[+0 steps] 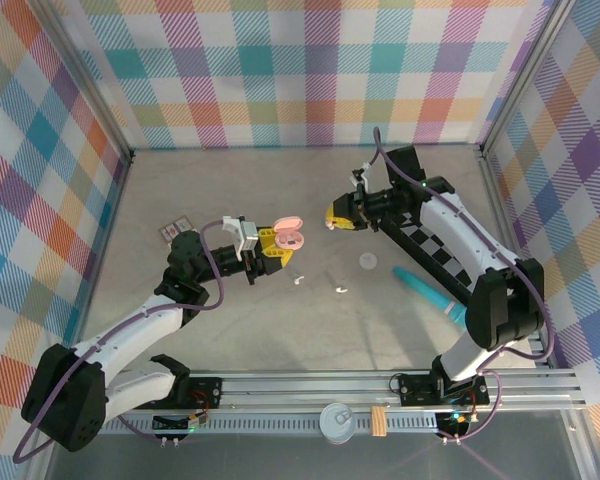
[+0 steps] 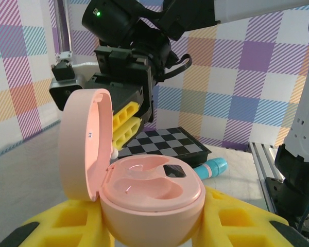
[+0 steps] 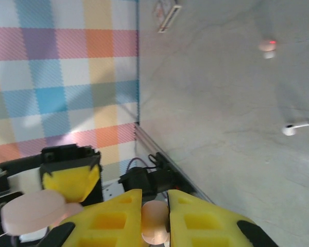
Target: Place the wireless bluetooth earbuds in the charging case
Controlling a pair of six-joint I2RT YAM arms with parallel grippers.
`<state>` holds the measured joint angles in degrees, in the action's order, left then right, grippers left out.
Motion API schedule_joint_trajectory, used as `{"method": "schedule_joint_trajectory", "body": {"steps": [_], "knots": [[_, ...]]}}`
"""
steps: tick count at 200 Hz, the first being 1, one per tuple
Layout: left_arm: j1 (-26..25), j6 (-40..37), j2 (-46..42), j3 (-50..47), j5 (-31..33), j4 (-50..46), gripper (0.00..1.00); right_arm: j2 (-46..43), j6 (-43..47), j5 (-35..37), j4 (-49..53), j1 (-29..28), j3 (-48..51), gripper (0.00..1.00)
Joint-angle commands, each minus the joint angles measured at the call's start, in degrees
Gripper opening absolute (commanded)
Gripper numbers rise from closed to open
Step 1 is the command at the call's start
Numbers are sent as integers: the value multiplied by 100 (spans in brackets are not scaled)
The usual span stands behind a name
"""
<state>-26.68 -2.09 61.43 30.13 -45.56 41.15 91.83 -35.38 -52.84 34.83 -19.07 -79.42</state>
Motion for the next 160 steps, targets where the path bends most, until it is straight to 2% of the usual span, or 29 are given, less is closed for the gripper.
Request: {"method": "schedule_joint_trajectory", "body": {"steps": [1,45,83,127,160], "knots": [[73,58,-10,116,-130,348,25,-300,-202,-386,-393,12,58,16],[75,164,119,173,-126,456,25,-835,325,190,-313,-103,1,16],[75,248,219,219,-148,622,25,-1144,928,535,-375,-634,-74,17],[75,388,253,216,-224,852,25,-1115,1326,777,-517,-1201,-280,16],[75,384,294,272,-268,834,25,-1038,1300,868,-796,-1380,-311,16]]}}
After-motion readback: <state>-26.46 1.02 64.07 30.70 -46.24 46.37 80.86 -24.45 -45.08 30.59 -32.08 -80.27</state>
